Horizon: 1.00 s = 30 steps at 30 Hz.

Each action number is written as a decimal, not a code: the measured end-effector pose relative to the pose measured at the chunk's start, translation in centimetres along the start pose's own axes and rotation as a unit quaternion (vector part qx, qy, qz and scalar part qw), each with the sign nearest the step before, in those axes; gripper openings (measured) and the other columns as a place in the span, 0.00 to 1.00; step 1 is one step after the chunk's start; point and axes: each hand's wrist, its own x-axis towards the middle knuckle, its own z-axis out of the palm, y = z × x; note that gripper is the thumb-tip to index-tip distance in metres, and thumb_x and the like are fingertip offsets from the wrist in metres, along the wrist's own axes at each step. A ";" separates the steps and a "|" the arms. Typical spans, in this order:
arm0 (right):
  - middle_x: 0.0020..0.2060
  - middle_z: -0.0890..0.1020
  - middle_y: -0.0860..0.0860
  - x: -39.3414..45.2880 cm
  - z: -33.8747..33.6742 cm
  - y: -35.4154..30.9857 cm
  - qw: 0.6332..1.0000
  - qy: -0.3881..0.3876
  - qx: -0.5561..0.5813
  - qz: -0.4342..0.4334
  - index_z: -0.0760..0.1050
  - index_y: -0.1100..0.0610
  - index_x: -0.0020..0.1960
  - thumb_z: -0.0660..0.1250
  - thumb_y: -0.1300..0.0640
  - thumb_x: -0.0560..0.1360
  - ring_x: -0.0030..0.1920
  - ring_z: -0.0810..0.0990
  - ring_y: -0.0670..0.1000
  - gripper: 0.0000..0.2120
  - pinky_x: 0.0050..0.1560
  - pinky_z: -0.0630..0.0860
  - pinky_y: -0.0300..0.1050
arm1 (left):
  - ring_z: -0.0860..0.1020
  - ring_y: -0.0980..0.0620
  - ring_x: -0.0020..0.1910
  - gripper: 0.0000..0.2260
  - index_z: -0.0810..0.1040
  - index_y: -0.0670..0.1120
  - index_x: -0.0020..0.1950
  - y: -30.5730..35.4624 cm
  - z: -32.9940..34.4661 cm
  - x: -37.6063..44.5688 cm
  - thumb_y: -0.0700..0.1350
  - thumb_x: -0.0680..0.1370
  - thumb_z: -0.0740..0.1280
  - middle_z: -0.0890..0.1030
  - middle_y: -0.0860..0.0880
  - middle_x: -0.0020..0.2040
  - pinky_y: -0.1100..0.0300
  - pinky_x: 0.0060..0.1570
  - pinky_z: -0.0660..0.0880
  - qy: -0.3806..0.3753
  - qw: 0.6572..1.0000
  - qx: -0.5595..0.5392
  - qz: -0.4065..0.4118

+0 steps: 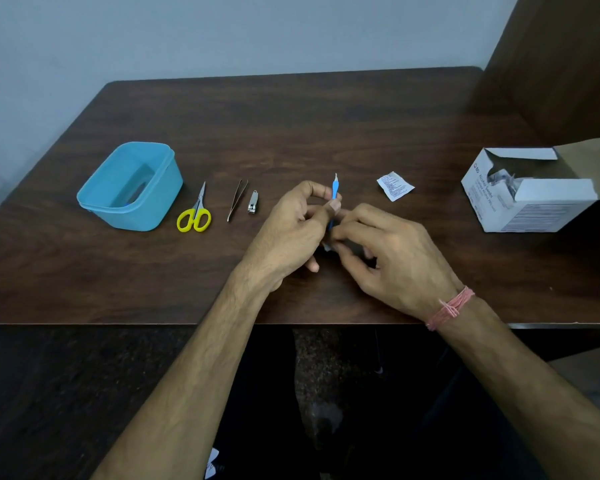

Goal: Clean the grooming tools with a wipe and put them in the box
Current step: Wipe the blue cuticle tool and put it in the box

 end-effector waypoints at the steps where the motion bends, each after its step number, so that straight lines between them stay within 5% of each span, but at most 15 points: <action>1: 0.55 0.85 0.47 0.0 0.0 0.0 1.000 -0.004 -0.001 -0.006 0.86 0.53 0.57 0.75 0.58 0.81 0.44 0.75 0.41 0.05 0.38 0.83 0.53 | 0.82 0.44 0.39 0.05 0.78 0.53 0.64 -0.2 0.0 0.1 0.50 0.89 0.67 0.89 0.52 0.44 0.62 0.18 0.70 0.004 1.000 0.004 0.003; 3: 0.56 0.85 0.46 -0.1 0.0 0.0 1.000 -0.003 -0.002 -0.012 0.86 0.53 0.56 0.75 0.58 0.81 0.45 0.77 0.42 0.05 0.37 0.83 0.53 | 0.81 0.42 0.40 0.04 0.78 0.54 0.64 -0.3 0.1 0.1 0.51 0.89 0.67 0.90 0.51 0.46 0.62 0.18 0.68 0.010 1.000 0.007 0.002; 7: 0.54 0.86 0.45 0.1 -0.1 -0.2 1.000 0.013 0.000 0.010 0.87 0.52 0.55 0.75 0.58 0.79 0.47 0.66 0.33 0.05 0.37 0.81 0.48 | 0.84 0.41 0.40 0.05 0.78 0.54 0.64 -0.1 0.1 0.1 0.51 0.90 0.67 0.90 0.48 0.49 0.62 0.17 0.66 0.015 1.000 0.000 -0.001; 11: 0.54 0.86 0.44 -0.1 -0.1 -0.1 1.000 0.005 -0.014 0.002 0.87 0.52 0.54 0.75 0.57 0.80 0.46 0.70 0.36 0.05 0.35 0.81 0.49 | 0.85 0.26 0.46 0.04 0.78 0.55 0.64 -0.1 0.1 0.0 0.50 0.89 0.67 0.90 0.51 0.48 0.62 0.17 0.66 0.019 1.000 0.002 -0.006; 18: 0.53 0.85 0.44 -0.2 0.0 -0.2 1.000 0.008 -0.021 -0.013 0.88 0.51 0.53 0.75 0.57 0.80 0.47 0.81 0.44 0.04 0.36 0.82 0.51 | 0.81 0.39 0.40 0.05 0.77 0.53 0.65 0.2 0.0 -0.2 0.50 0.90 0.67 0.90 0.55 0.46 0.62 0.18 0.66 0.006 1.000 0.007 0.001; 21: 0.53 0.85 0.44 0.0 0.0 0.1 1.000 0.018 -0.018 0.006 0.87 0.52 0.55 0.75 0.58 0.81 0.44 0.75 0.42 0.05 0.37 0.82 0.50 | 0.84 0.47 0.39 0.06 0.78 0.52 0.66 0.3 -0.1 -0.4 0.49 0.90 0.67 0.90 0.54 0.44 0.63 0.17 0.67 -0.009 1.000 0.000 0.005; 23: 0.51 0.84 0.44 0.1 0.1 0.3 0.999 0.028 -0.013 0.028 0.87 0.52 0.57 0.75 0.57 0.82 0.43 0.69 0.38 0.05 0.38 0.81 0.51 | 0.89 0.53 0.43 0.07 0.78 0.51 0.67 0.4 -0.3 -0.5 0.49 0.90 0.66 0.89 0.49 0.45 0.63 0.17 0.67 -0.035 0.999 -0.016 0.006; 26: 0.51 0.84 0.44 0.1 0.1 0.4 0.998 0.037 -0.010 0.040 0.87 0.51 0.57 0.75 0.57 0.82 0.44 0.69 0.36 0.05 0.39 0.81 0.50 | 0.91 0.47 0.52 0.09 0.78 0.51 0.70 0.3 -0.7 -0.7 0.46 0.91 0.64 0.89 0.42 0.52 0.64 0.19 0.71 -0.073 0.997 -0.032 0.013; 30: 0.50 0.84 0.44 0.1 0.1 0.4 0.998 0.051 -0.011 0.040 0.87 0.52 0.57 0.75 0.58 0.82 0.43 0.68 0.36 0.05 0.39 0.79 0.45 | 0.89 0.50 0.57 0.18 0.78 0.53 0.73 0.3 -1.1 -0.8 0.37 0.89 0.59 0.89 0.45 0.60 0.63 0.21 0.73 -0.098 0.994 -0.036 0.017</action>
